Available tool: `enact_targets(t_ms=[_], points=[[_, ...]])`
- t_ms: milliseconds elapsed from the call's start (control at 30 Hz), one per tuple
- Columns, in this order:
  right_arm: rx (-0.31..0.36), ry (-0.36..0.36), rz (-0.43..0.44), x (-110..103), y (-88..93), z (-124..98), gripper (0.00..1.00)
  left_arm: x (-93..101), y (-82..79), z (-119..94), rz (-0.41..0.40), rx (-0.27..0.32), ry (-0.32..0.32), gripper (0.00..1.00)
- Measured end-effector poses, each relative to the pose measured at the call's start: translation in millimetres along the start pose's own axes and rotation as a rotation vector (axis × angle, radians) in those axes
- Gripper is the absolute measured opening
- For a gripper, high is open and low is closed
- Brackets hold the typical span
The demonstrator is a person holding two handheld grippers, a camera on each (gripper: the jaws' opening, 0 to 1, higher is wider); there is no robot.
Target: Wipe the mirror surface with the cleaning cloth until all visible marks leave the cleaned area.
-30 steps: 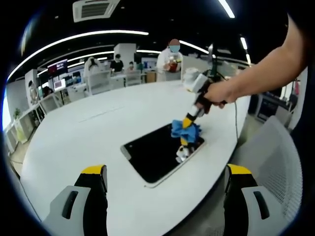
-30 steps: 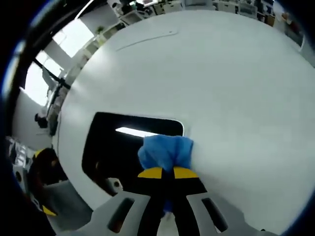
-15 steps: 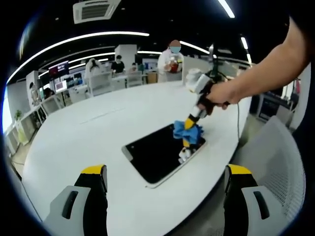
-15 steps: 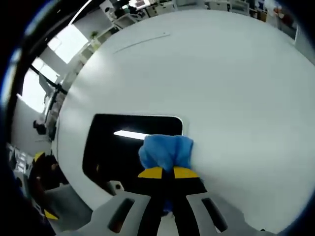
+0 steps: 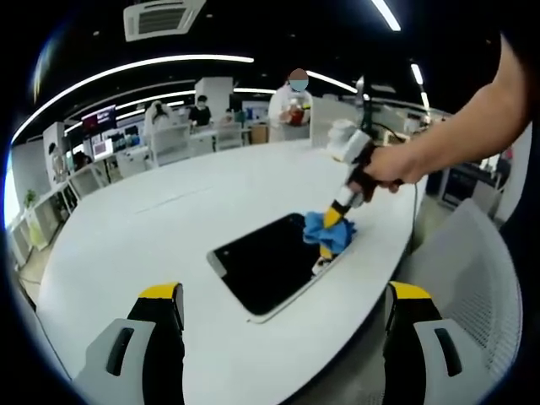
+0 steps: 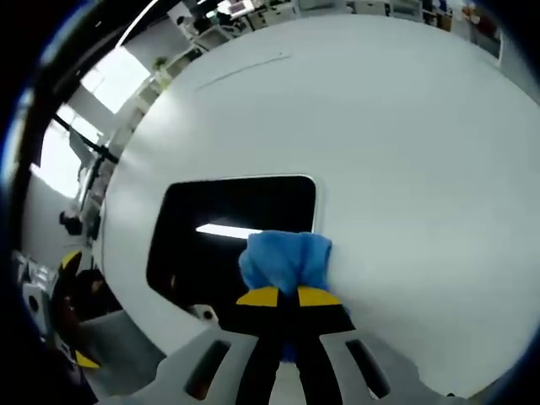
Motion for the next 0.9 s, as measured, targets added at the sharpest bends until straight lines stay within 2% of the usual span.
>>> enact_targets(t_ms=[467, 900], points=[[-0.014, 0.001, -0.012, -4.7, 16.2, -5.9, 0.0, -1.6, -4.1, -1.5, -0.014, 0.019, 0.0, 1.0], [-0.017, -0.001, 0.031, -5.3, 28.0, -8.9, 0.0, -0.8, -4.0, -0.4, -0.031, 0.022, 0.018, 1.0]])
Point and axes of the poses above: the point that each gripper's makers call its tool centre point, and the gripper's own axes: z roughly forward along the fingers, x roughly to its right, y roughly out of its underside, the point moved 3 cm from there along -z, roughly backward along the fingers, and after that the axes turned 7 degrees about z, right-handed, at the moved point
